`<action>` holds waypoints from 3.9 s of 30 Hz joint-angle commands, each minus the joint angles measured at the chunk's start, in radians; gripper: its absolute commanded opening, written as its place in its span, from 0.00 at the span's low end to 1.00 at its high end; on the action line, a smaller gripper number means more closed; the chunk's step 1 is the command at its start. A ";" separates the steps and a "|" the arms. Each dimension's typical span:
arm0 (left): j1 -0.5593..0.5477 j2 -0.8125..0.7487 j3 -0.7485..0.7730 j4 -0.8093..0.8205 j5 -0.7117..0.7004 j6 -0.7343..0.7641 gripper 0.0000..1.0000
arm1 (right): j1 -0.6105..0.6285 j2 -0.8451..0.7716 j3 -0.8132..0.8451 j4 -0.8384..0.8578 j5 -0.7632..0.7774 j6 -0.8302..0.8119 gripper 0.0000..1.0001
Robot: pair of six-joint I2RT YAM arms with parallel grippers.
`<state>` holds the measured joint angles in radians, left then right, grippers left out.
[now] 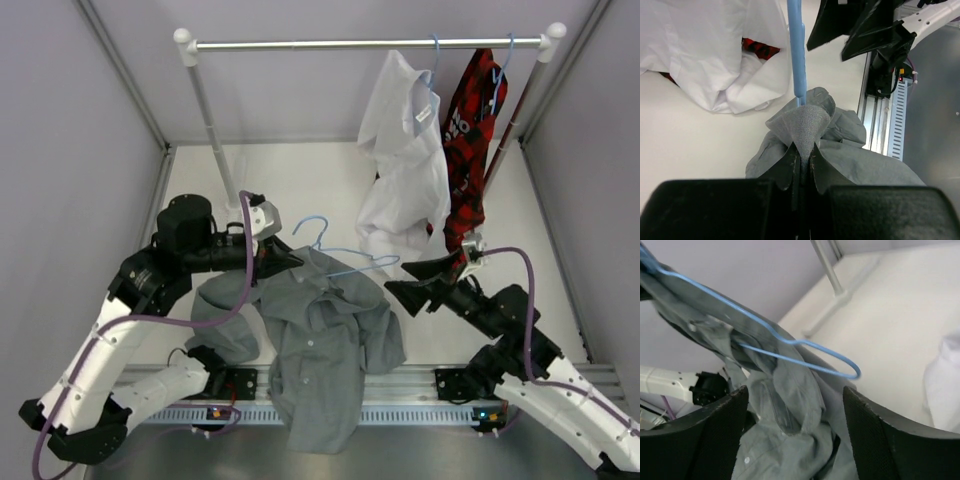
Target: Place the shirt on the hanger
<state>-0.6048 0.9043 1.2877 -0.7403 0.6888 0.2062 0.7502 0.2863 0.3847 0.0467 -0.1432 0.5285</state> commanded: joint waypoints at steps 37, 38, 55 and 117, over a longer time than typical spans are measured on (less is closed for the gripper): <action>-0.001 -0.274 -0.209 0.206 -0.193 -0.048 0.00 | -0.173 0.594 0.344 -0.258 -0.021 -0.131 0.00; -0.001 -0.274 -0.214 0.206 -0.192 -0.045 0.00 | -0.184 0.606 0.365 -0.275 -0.024 -0.137 0.00; -0.004 -0.245 -0.234 0.211 -0.213 -0.025 0.00 | -0.265 0.712 0.732 -0.432 -0.061 -0.242 0.00; -0.004 0.017 -0.039 0.303 0.204 -0.165 0.00 | 0.523 0.473 0.864 -0.584 0.278 -0.301 0.55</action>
<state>-0.6094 0.8608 1.2179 -0.5045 0.7284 0.0292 1.2606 0.6022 1.1374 -0.4255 0.2176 0.3264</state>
